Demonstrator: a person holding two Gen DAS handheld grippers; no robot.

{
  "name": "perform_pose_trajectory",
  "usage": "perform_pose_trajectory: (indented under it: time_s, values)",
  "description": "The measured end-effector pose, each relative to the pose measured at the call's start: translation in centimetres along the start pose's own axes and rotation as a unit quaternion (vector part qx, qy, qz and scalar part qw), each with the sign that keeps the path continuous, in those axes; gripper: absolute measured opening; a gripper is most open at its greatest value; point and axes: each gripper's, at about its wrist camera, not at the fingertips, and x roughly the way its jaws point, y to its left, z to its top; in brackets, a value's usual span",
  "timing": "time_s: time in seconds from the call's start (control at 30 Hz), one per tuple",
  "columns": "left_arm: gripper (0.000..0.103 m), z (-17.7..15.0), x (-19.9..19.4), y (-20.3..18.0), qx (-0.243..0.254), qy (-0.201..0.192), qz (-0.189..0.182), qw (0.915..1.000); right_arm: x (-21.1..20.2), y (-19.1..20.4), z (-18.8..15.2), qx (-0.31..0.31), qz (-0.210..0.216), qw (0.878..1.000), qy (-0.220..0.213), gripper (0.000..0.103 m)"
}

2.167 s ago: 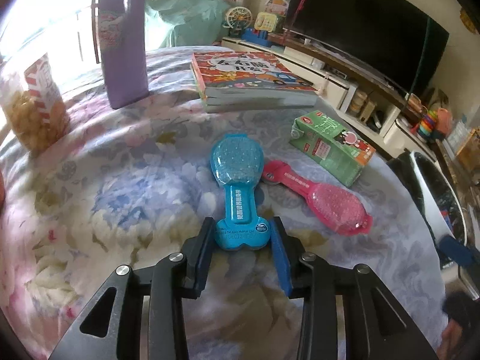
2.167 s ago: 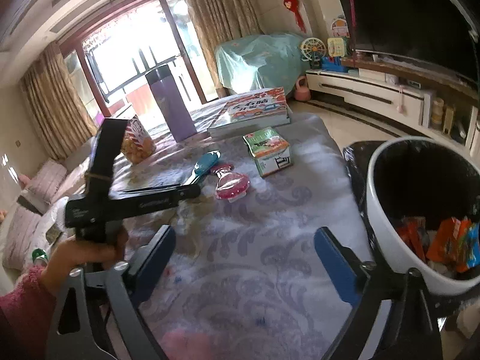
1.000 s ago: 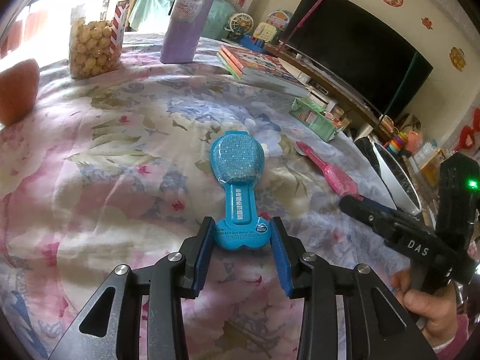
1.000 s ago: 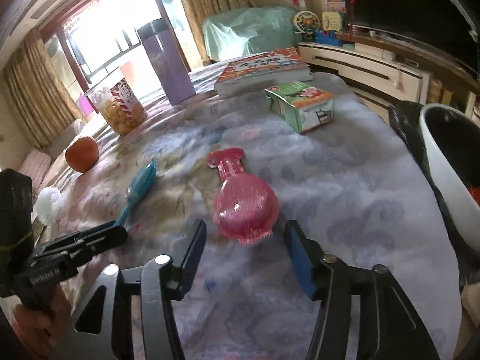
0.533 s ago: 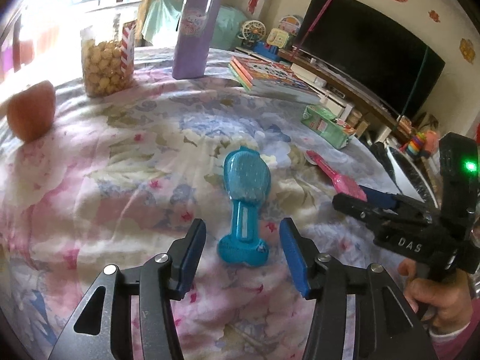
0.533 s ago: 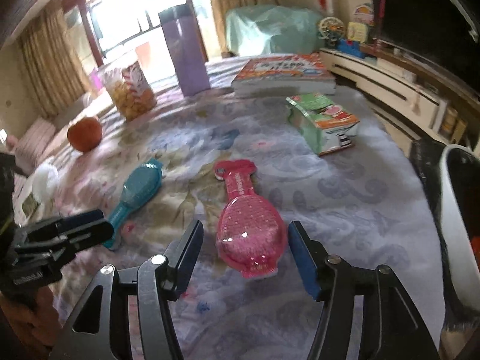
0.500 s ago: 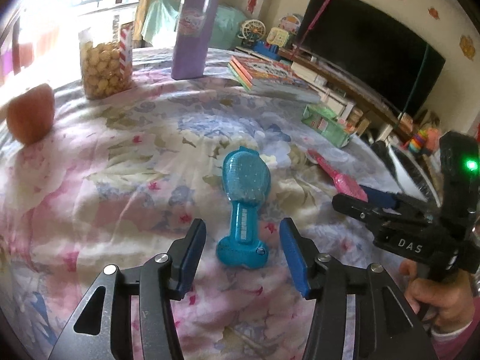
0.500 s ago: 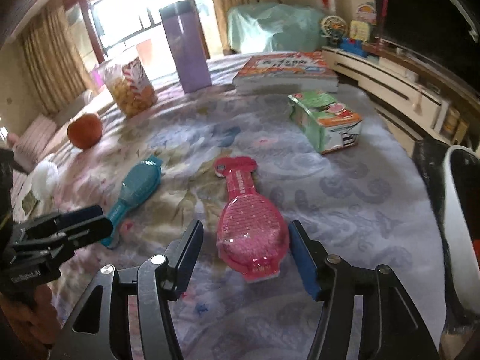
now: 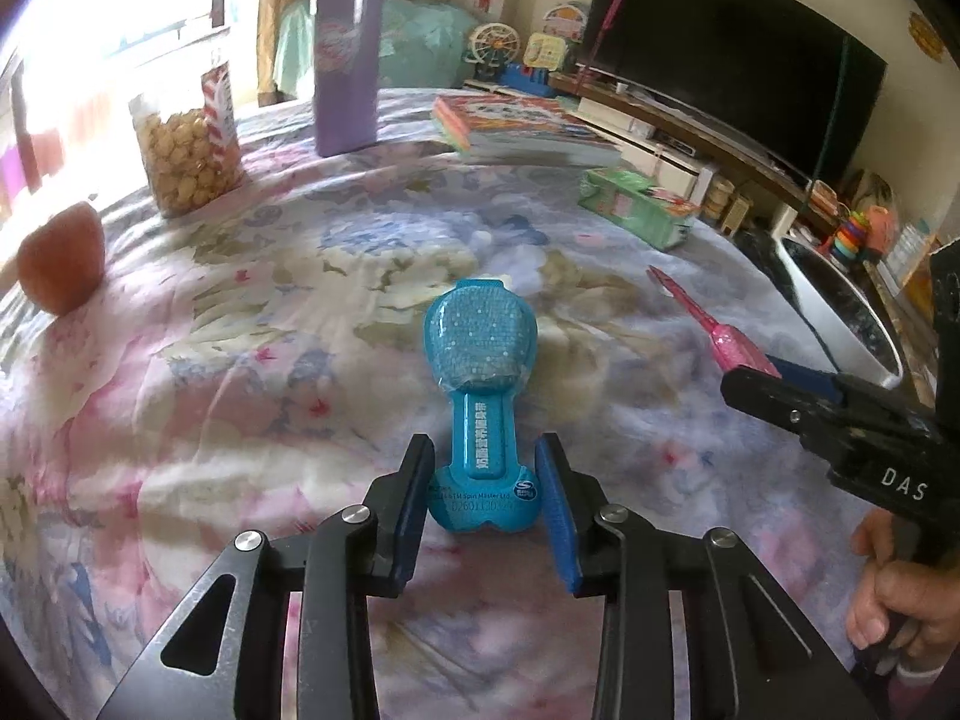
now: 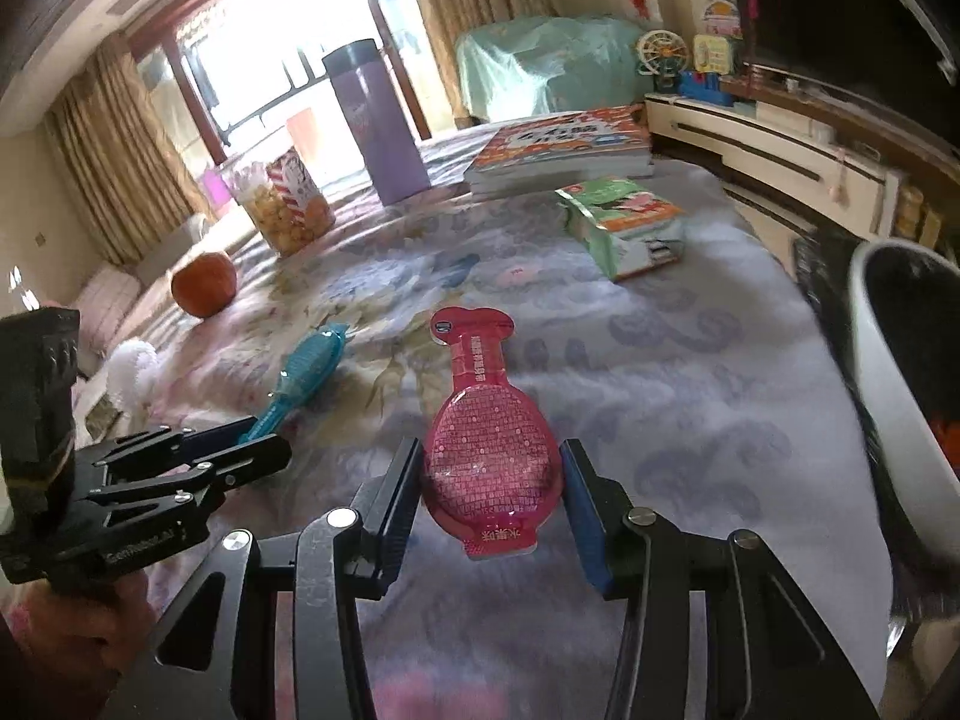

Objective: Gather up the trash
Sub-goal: 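Carry the blue brush and pink comb over the bin and lower them inside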

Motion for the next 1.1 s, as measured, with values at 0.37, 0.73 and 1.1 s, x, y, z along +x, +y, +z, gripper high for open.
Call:
perform_pose_trajectory:
  time_s: [0.37,0.73,1.1]
  values:
    - [0.033,-1.8,-2.8,-4.4,0.034,-0.003,-0.018,0.9993,-5.4,-1.8,-2.8,0.034,0.005,0.999,-0.034,0.047]
    - [0.033,-2.1,-4.1,-8.1,0.05,0.002,-0.054,0.9973,-9.2,-3.5,-4.2,0.047,0.006,0.997,-0.057,0.047]
    - [0.033,-1.9,-3.8,-10.3,0.063,0.007,-0.069,0.9956,-10.4,-5.2,-5.2,0.069,0.003,0.996,-0.062,0.047]
